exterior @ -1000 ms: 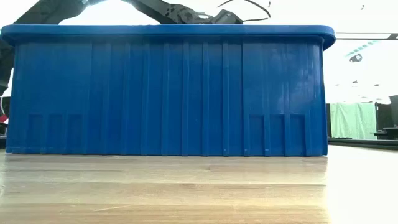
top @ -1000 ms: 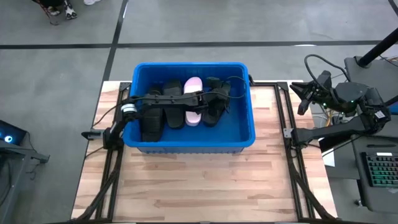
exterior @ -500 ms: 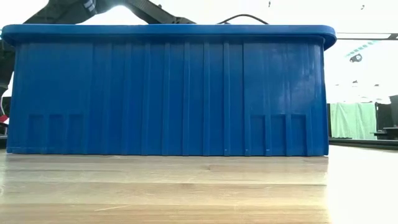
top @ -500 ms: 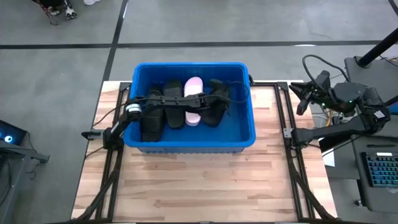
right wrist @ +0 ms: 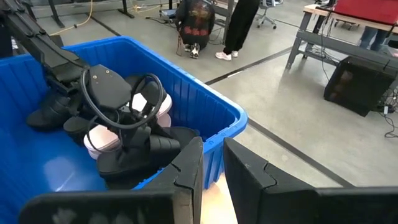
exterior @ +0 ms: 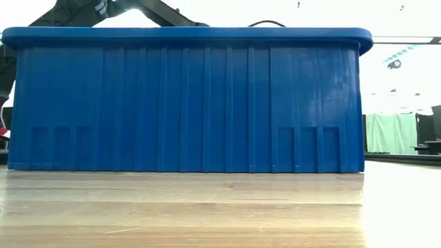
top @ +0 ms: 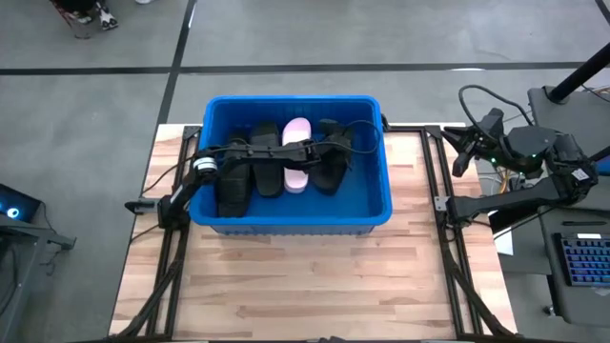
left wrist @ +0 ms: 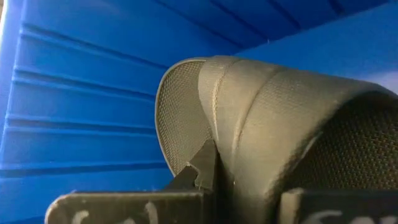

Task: Pick and place slides into bin
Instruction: Stack the black slide on top of the black slide into the blue container

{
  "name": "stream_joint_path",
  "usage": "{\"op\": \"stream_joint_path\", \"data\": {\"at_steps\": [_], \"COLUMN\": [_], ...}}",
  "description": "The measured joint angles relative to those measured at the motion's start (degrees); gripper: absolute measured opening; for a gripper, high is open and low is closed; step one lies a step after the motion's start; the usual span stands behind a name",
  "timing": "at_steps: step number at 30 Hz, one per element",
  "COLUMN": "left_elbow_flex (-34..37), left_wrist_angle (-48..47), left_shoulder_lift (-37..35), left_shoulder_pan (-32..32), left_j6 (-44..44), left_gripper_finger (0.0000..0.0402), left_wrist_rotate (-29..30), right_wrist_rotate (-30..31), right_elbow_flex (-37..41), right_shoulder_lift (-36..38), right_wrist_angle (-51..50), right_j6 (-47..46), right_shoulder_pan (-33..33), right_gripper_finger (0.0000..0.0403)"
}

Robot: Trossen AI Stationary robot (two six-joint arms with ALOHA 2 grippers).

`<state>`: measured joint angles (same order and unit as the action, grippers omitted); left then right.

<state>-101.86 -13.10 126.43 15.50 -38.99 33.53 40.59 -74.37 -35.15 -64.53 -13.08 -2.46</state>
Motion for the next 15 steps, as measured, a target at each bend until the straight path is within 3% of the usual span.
{"op": "stream_joint_path", "data": {"at_steps": [7, 15], "left_elbow_flex": [0.1, 0.2], "left_wrist_angle": [1.7, 1.8], "left_shoulder_lift": [0.0, 0.0], "left_shoulder_pan": [0.4, 1.3], "left_j6": [1.6, 1.8], "left_gripper_finger": [0.0010, 0.0095], "left_wrist_rotate": [-0.4, -1.4], "right_wrist_rotate": [0.0, 0.0], "right_elbow_flex": [0.0, 0.0], "right_shoulder_lift": [-0.3, -0.3], "right_wrist_angle": [0.0, 0.0], "right_j6": [0.0, 0.0], "right_shoulder_pan": [0.0, 0.0], "right_gripper_finger": [0.0054, 0.0054]}}
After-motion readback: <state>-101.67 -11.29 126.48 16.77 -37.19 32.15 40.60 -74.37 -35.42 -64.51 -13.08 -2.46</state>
